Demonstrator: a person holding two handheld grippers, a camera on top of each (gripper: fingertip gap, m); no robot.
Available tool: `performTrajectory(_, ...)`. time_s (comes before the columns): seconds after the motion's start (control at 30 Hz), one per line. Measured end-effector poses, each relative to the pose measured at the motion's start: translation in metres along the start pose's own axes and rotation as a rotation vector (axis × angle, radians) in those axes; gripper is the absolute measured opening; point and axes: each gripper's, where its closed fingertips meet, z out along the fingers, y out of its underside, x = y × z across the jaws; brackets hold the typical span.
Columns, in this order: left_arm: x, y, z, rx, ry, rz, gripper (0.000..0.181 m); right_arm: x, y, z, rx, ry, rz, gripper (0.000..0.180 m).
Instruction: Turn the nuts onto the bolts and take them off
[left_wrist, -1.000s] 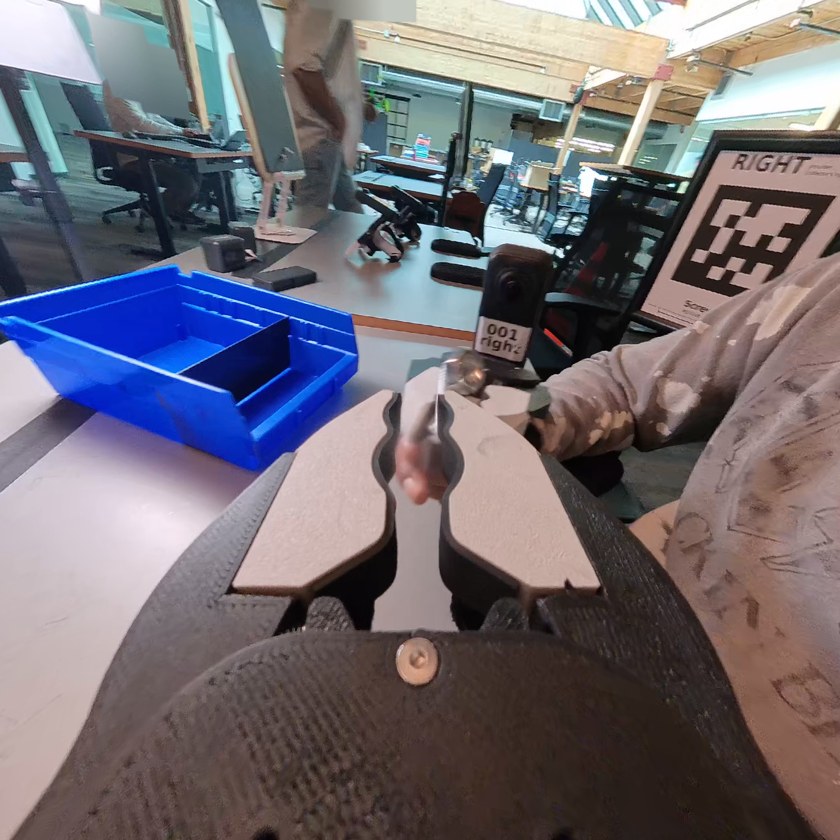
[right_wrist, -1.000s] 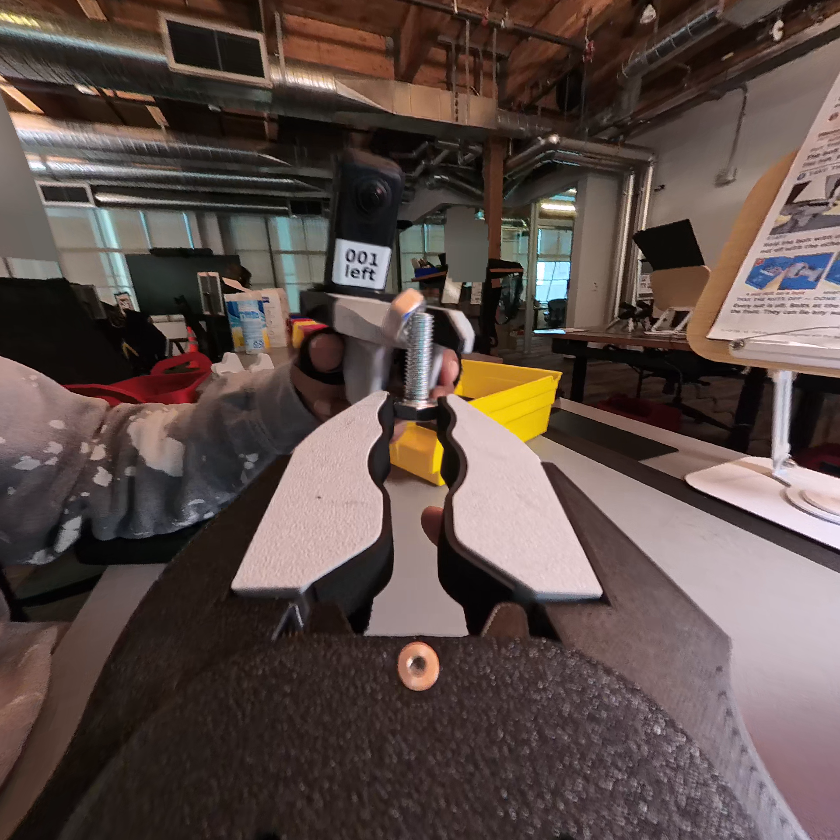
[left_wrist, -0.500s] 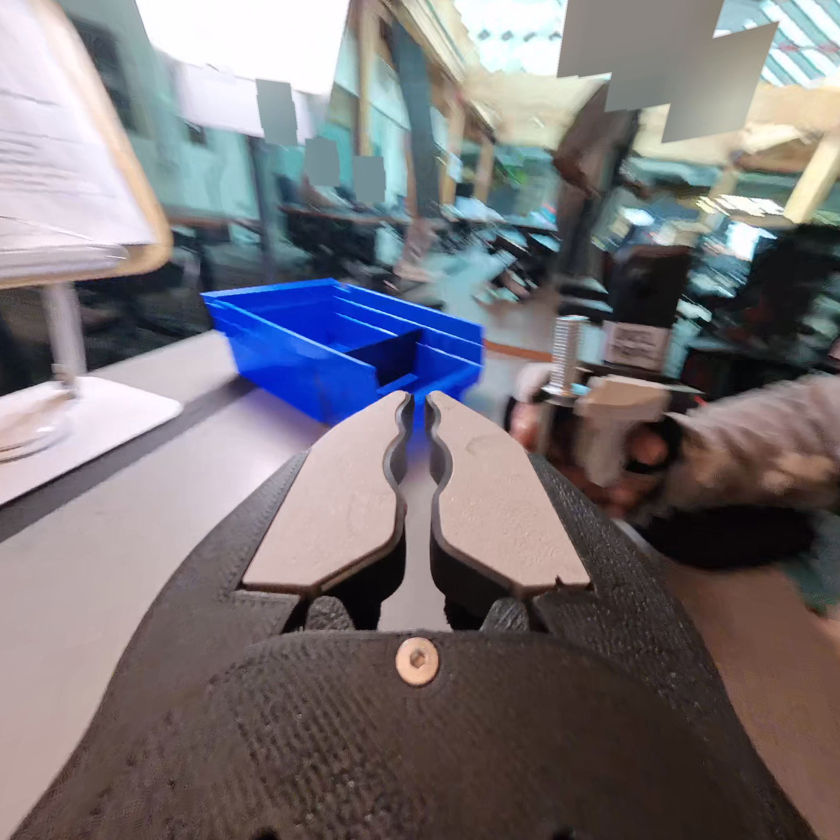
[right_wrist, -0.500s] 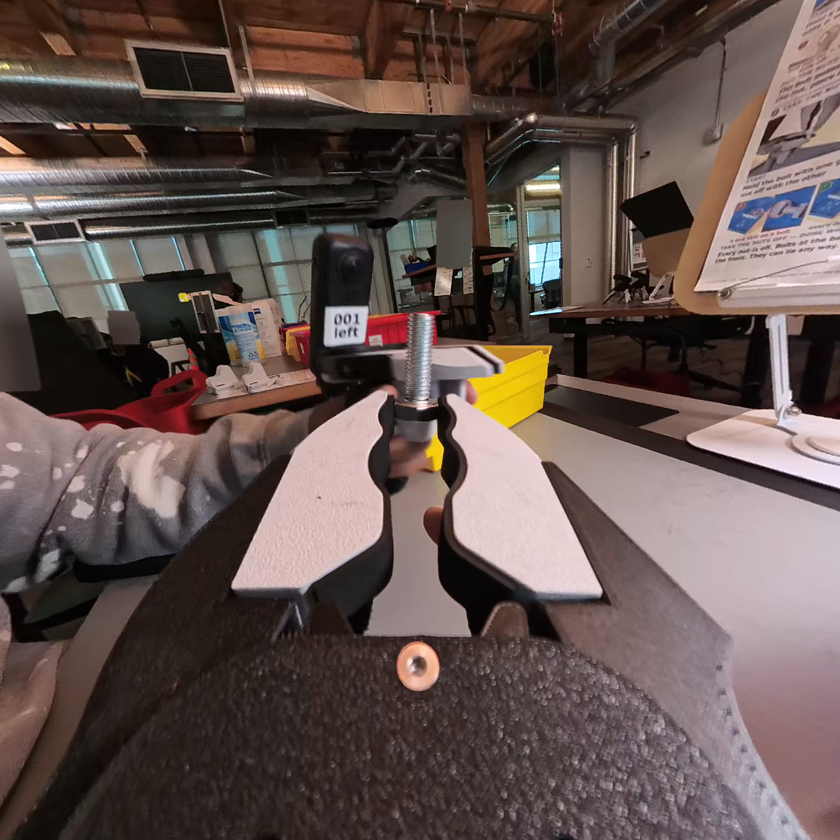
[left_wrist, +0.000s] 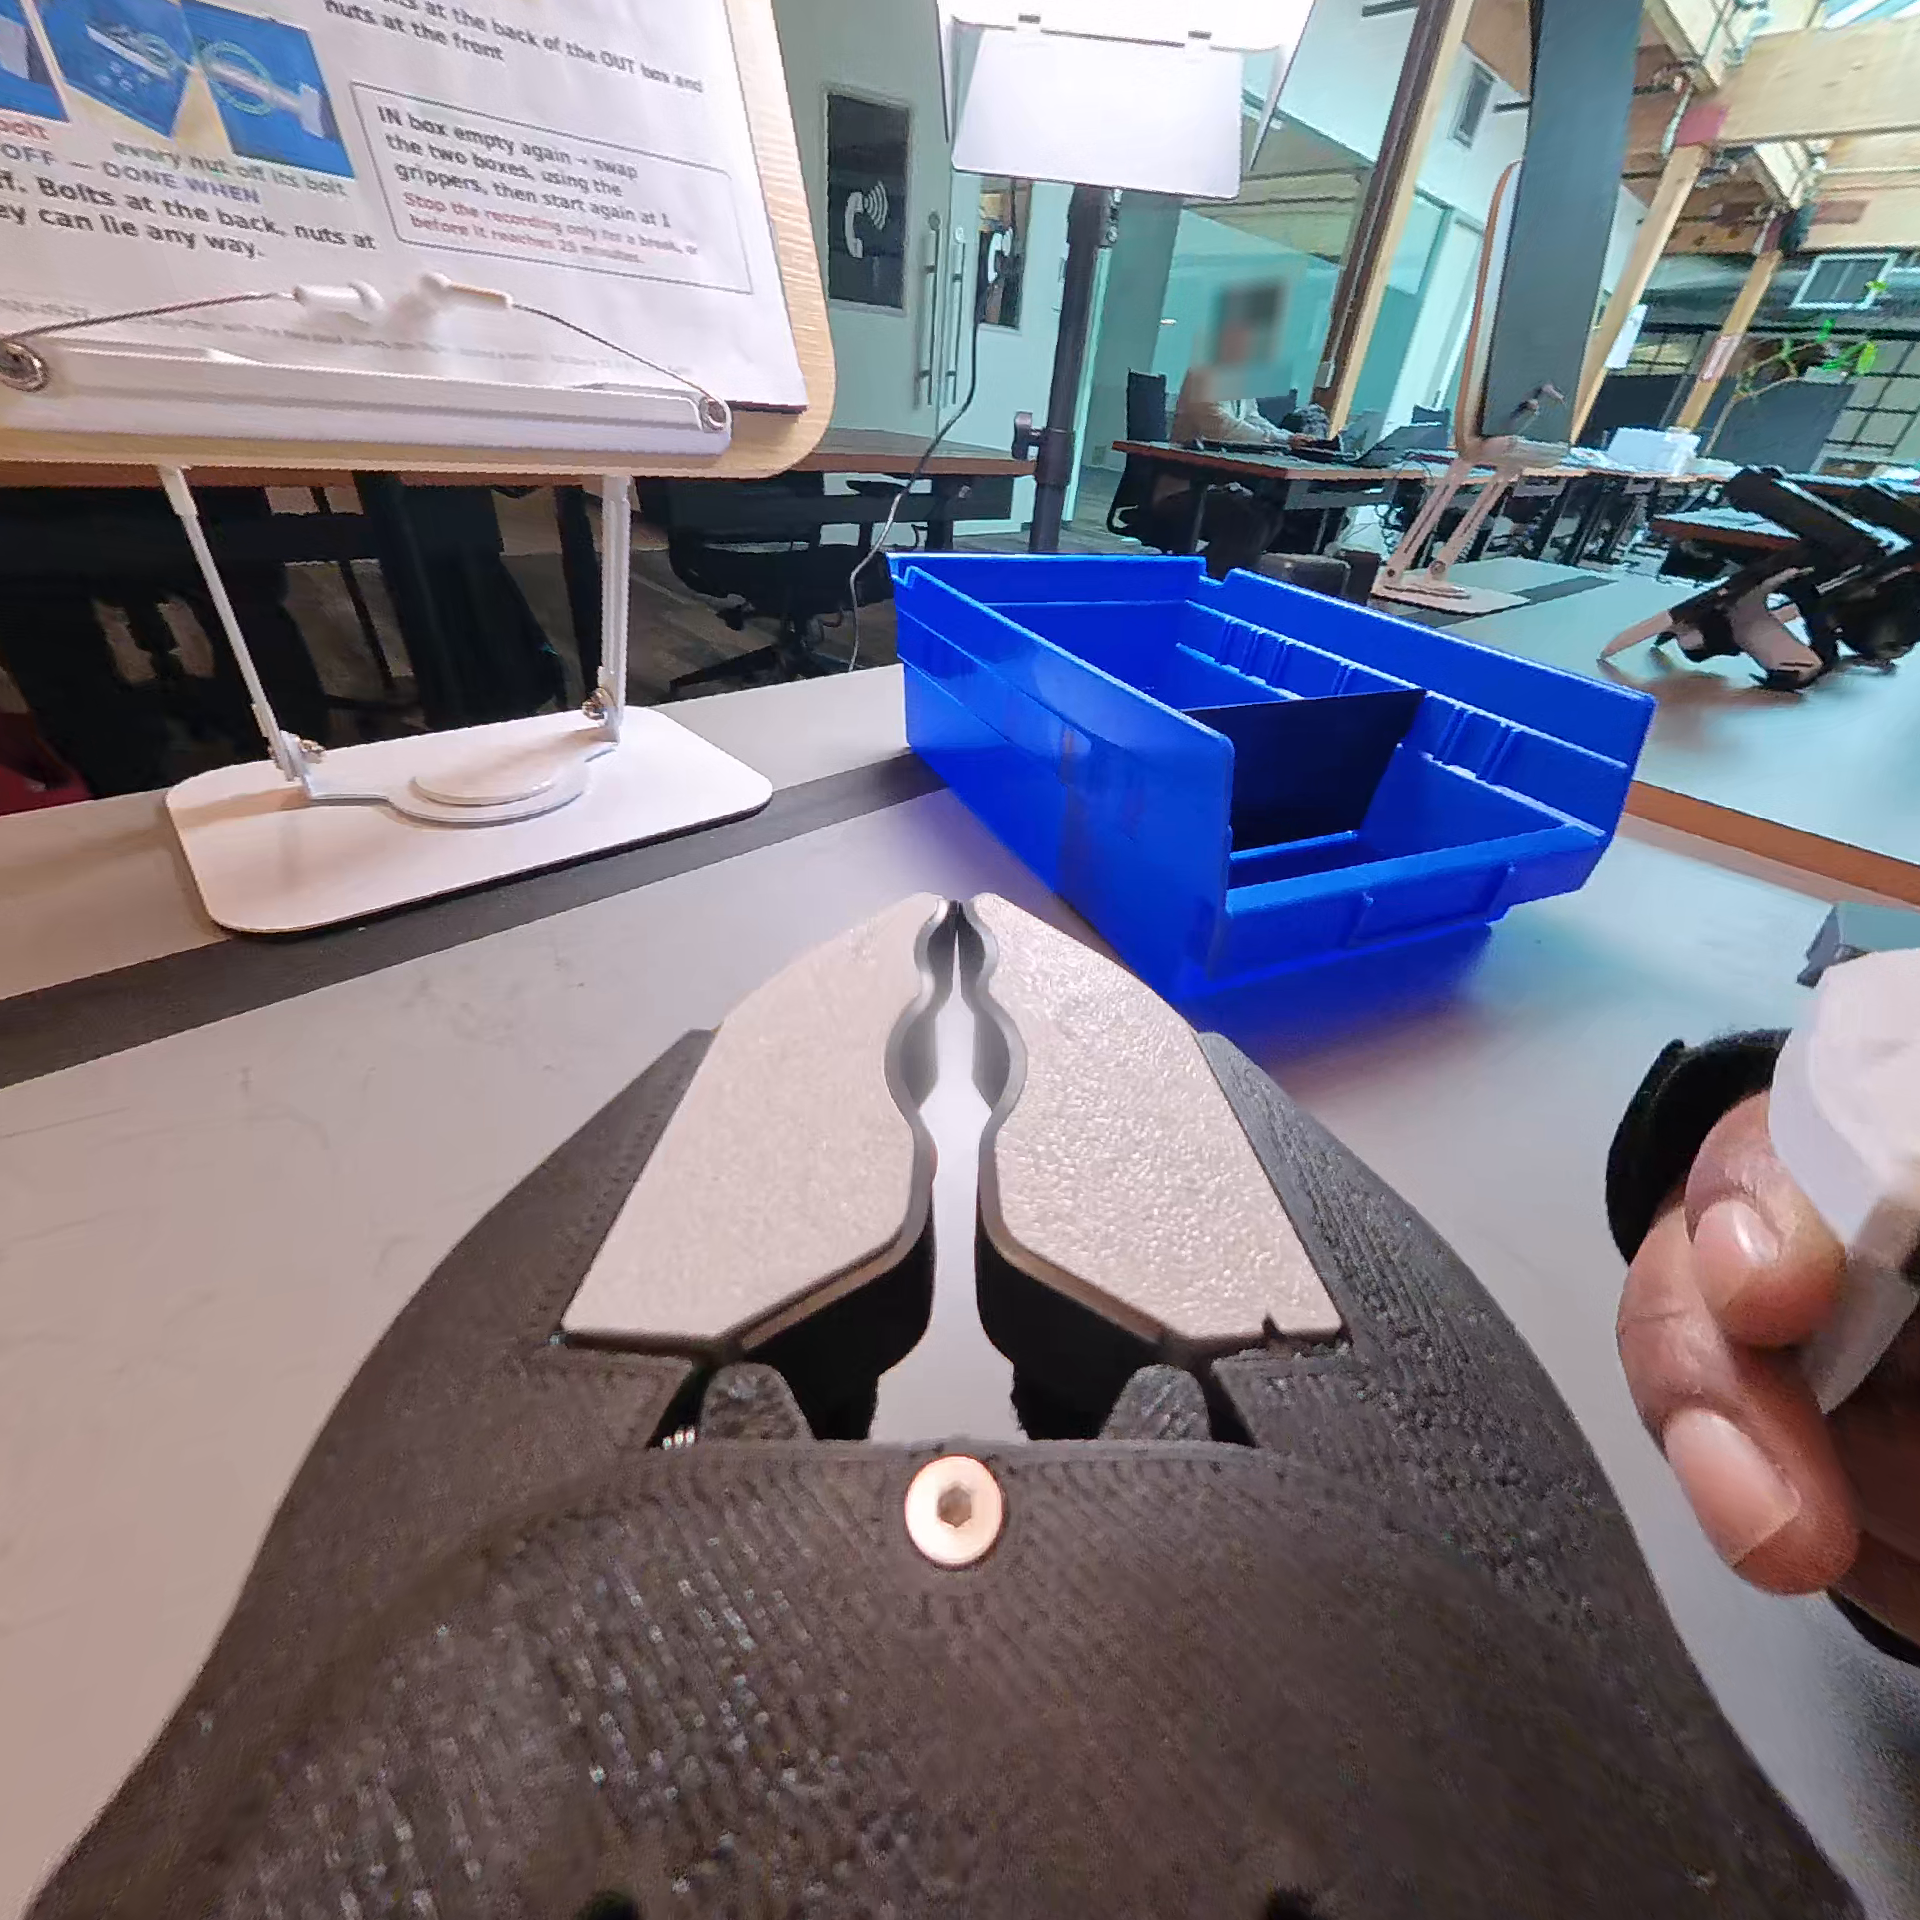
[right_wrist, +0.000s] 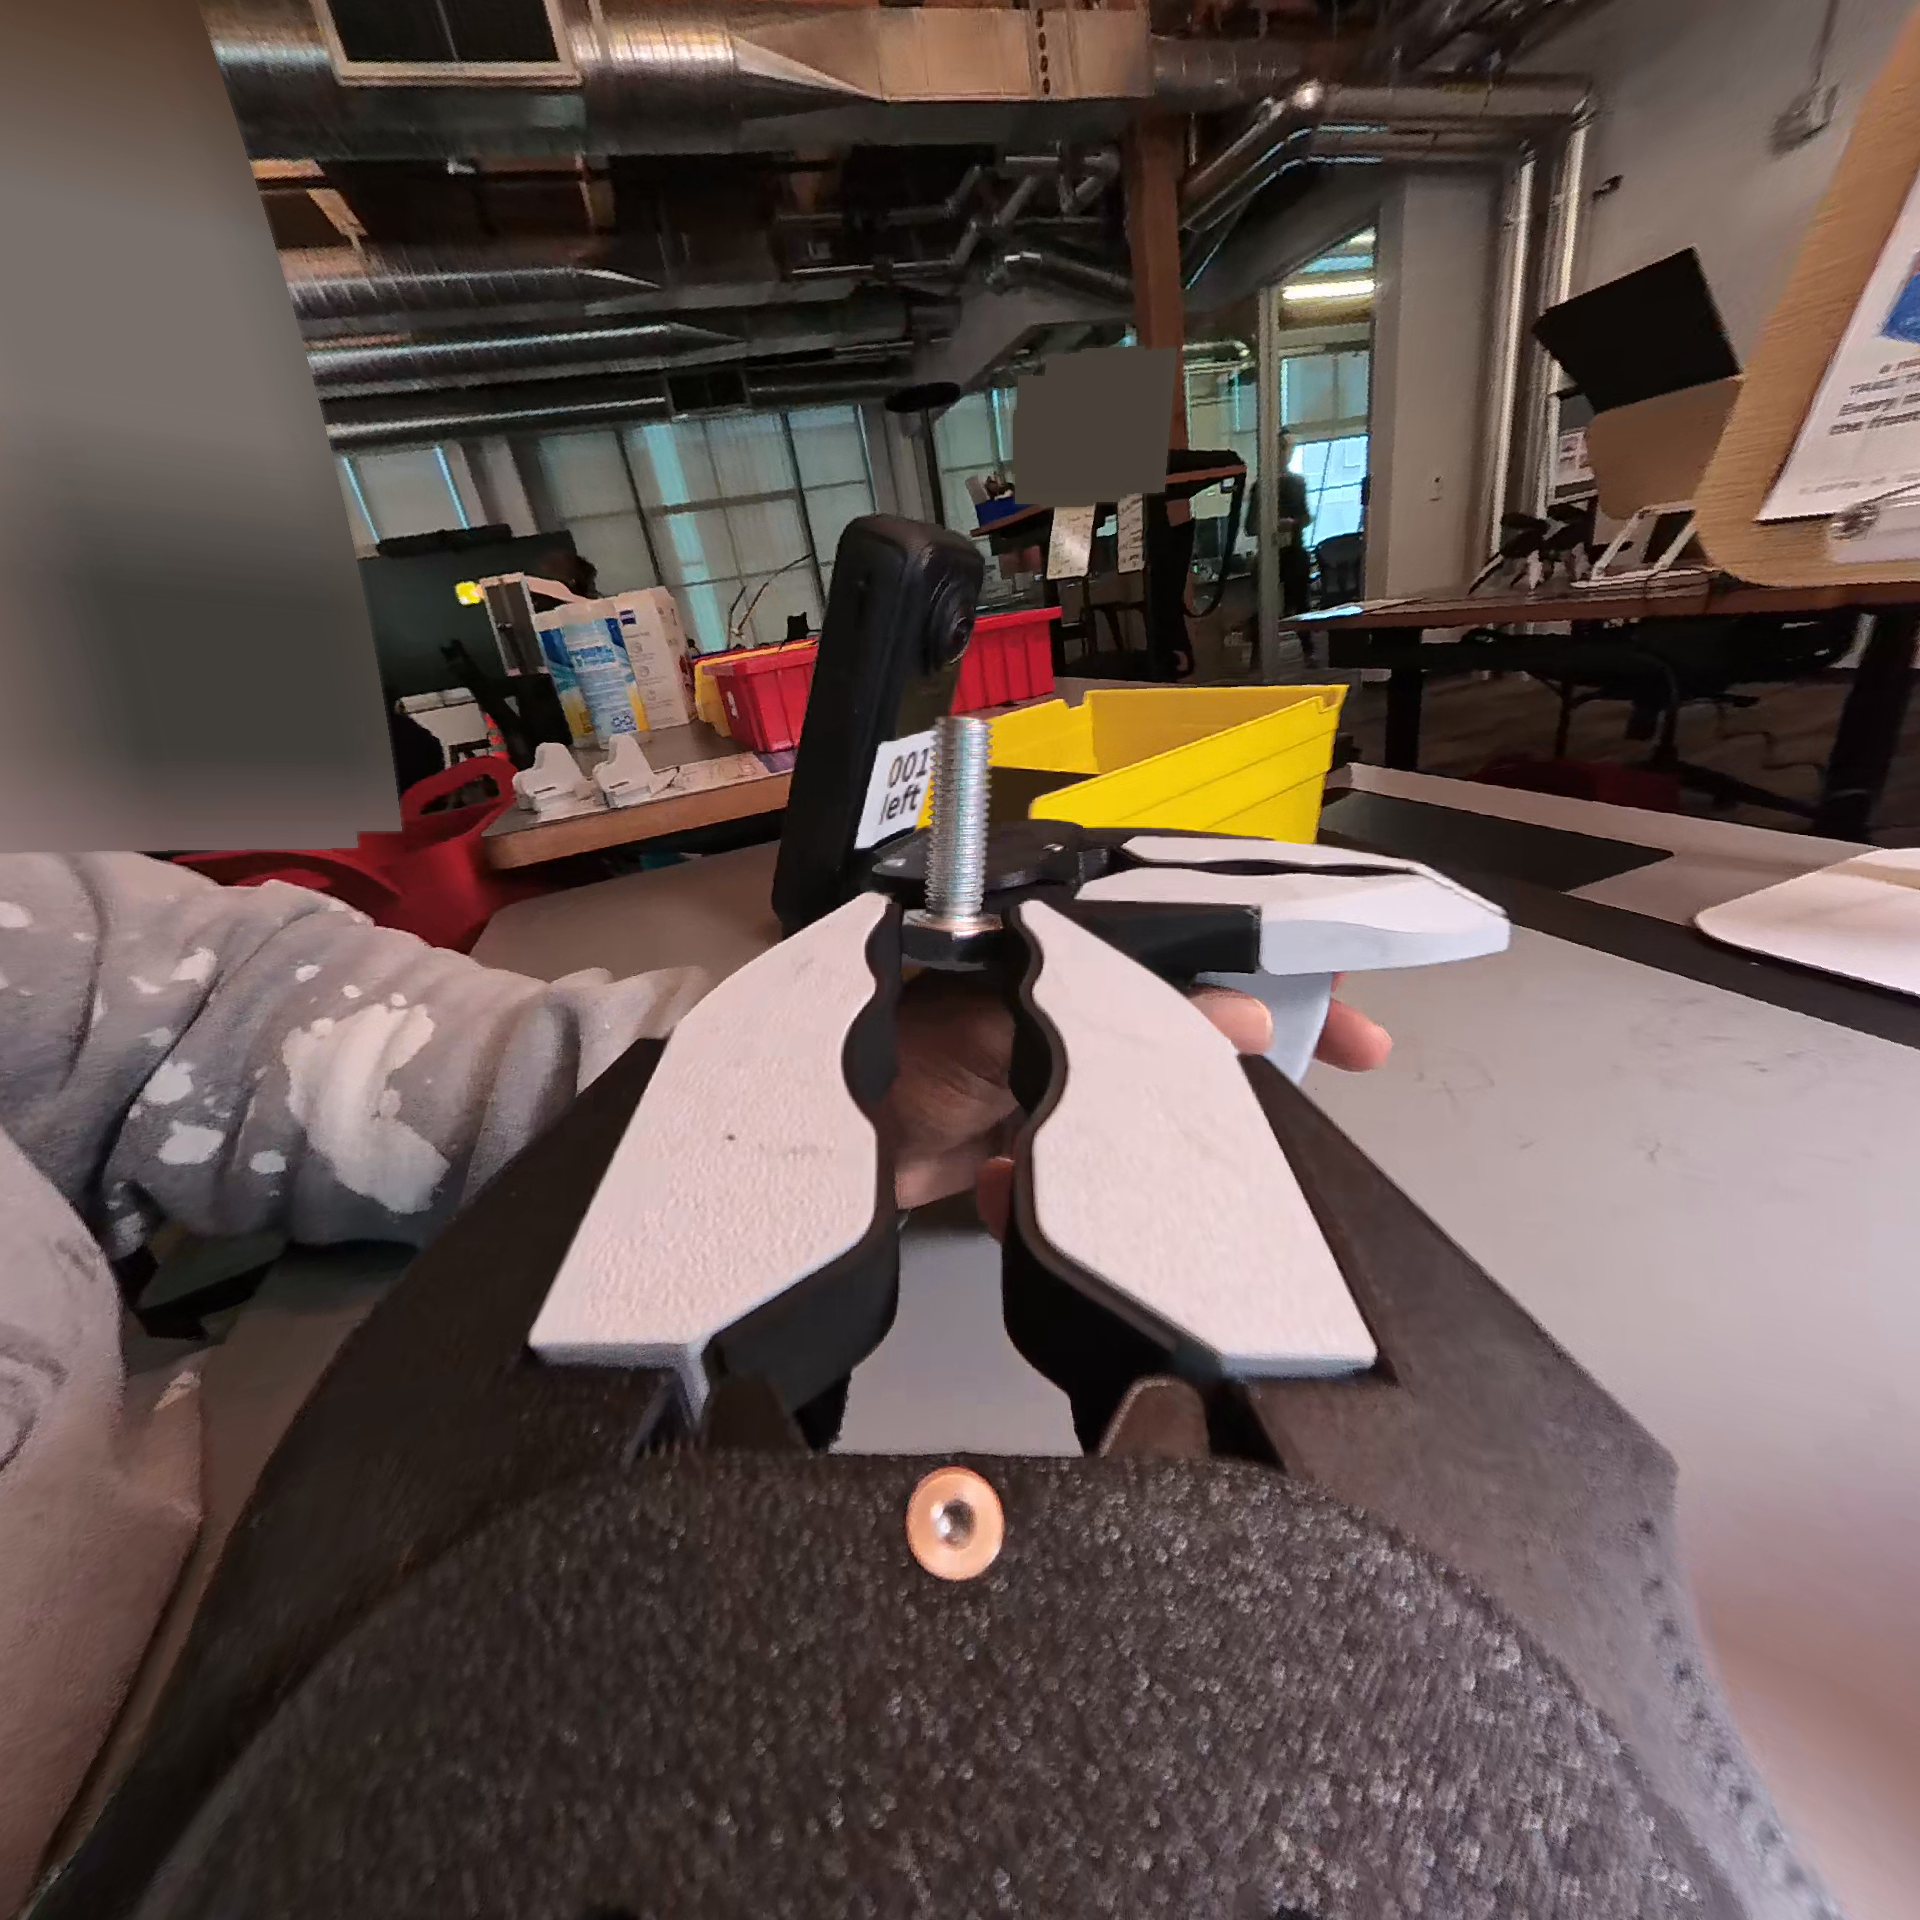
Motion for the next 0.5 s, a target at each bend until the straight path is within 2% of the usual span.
performTrajectory(0.23,0.014,-0.012,-0.014,0.003,0.117,-0.008,0.001,-0.013,0.007,0.002,-0.038,-0.061,-0.011,0.018)
performTrajectory(0.4,0.044,-0.019,-0.046,-0.116,0.481,-0.018,0.006,-0.007,0.004,-0.002,-0.055,-0.055,-0.031,0.018)
performTrajectory(0.5,0.053,-0.01,-0.078,-0.202,0.628,0.007,0.008,0.007,-0.009,-0.012,-0.02,-0.006,-0.051,0.018)
